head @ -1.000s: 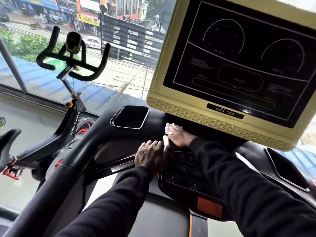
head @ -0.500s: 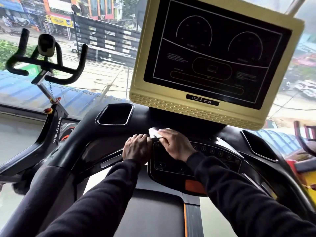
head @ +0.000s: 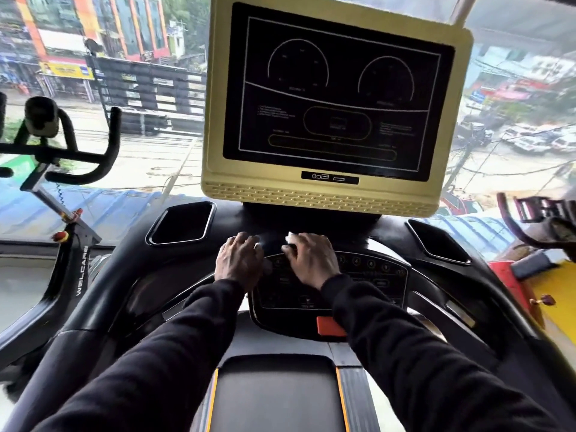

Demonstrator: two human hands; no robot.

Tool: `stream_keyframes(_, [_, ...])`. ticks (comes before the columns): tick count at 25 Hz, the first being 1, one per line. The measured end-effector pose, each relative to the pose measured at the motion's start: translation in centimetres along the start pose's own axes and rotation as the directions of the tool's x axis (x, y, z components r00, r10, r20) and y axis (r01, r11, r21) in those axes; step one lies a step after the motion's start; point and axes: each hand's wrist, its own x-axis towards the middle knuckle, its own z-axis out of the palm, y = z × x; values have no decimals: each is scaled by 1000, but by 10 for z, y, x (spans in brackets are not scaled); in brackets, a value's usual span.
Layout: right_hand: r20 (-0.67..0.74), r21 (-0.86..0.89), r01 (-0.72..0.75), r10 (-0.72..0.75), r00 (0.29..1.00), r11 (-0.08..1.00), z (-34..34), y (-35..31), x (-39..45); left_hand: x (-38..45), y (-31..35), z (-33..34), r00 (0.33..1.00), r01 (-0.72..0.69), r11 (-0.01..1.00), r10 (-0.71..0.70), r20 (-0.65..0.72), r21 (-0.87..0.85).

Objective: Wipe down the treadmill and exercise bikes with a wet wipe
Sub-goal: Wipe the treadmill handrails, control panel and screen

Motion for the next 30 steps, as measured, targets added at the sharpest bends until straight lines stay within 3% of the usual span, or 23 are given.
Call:
stream_keyframes(3, [-58,112,125,-120,991,986,2,-11,-8,23,33,2,981,19,993,4,196,-115])
stream_keyframes(5, [-99,134,209,-197,975,969,-2,12,-21,27,37,7,967,25,996,-1,254,-89])
stream_keyframes(6, [-110,111,175,-163,981,978,-6,29,-21,25,37,9,969,7,998,8,245,-61])
stream_keyframes(9, [-7,42,-125,125,992,991,-10,47,0,24,38,7,976,-15,999,21,217,-32])
stream_keyframes(10, [-9,45,-145,145,989,988,-7,40,3,24,40,6,975,-22,999,27,222,-25])
stream_keyframes(14, [-82,131,114,-104,991,985,3,29,-30,23,45,1,969,-35,999,37,243,-12])
stream_keyframes(15, [-73,130,113,-104,992,985,0,40,-35,23,45,2,971,-30,999,33,238,-16])
stream_keyframes(19, [19,45,-254,253,967,966,-9,69,-12,22,40,3,968,-27,1000,25,249,4])
stream_keyframes(20, [15,43,-274,274,962,961,-9,61,-9,23,38,4,967,-20,1000,18,254,4])
stream_keyframes(22, [-64,90,-122,128,990,988,-4,40,-18,25,38,5,965,-12,1000,14,261,-12])
stream_keyframes(24, [-59,136,36,-28,998,990,-1,37,-40,26,39,5,962,-22,1000,27,271,-22])
stream_keyframes(25, [-44,125,30,-24,999,992,-4,47,-45,26,39,5,959,-26,999,30,280,-19])
stream_keyframes(28, [11,30,-245,245,970,969,-12,93,-38,28,38,7,955,-50,996,25,294,77])
stream_keyframes(30, [40,53,-313,311,950,948,-16,92,-31,35,49,10,952,-100,984,51,302,146])
